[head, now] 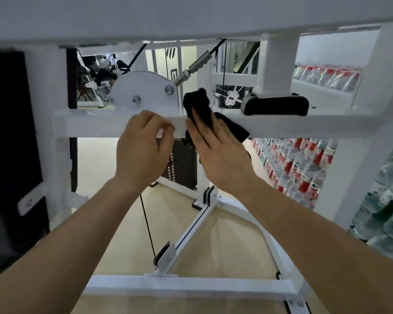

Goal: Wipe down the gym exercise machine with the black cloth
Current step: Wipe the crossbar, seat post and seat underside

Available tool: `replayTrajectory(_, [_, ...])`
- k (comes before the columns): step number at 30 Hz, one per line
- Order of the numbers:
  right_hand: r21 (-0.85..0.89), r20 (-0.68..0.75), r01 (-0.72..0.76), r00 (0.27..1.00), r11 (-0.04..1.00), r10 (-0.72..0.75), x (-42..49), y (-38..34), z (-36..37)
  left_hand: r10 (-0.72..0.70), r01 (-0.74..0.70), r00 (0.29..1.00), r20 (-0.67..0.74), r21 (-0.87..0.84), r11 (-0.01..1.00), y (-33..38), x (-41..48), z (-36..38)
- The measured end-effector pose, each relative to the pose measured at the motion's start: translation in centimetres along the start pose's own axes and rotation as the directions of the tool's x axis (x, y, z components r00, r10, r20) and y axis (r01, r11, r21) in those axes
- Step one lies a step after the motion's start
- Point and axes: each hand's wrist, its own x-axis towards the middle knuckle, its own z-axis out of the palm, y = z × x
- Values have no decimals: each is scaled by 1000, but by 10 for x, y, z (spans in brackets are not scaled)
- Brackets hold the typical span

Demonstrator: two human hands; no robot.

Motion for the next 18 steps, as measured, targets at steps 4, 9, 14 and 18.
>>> replayTrajectory(4, [-3,60,154,986,988,-154,31,-32,5,-78,77,997,1,42,996,-34,-9,-29])
replayTrajectory(9, [24,54,373,926,928,-373,69,-66,11,-133,122,990,42,192,974,-59,-20,-59])
replayTrajectory(14, [61,103,405,906,912,-410,89,-86,16,-162,120,982,94,347,930,-78,-29,-82])
replayTrajectory(18, [68,106,424,897,903,-429,105,-102,16,-271,204,957,105,421,884,-95,-39,-94])
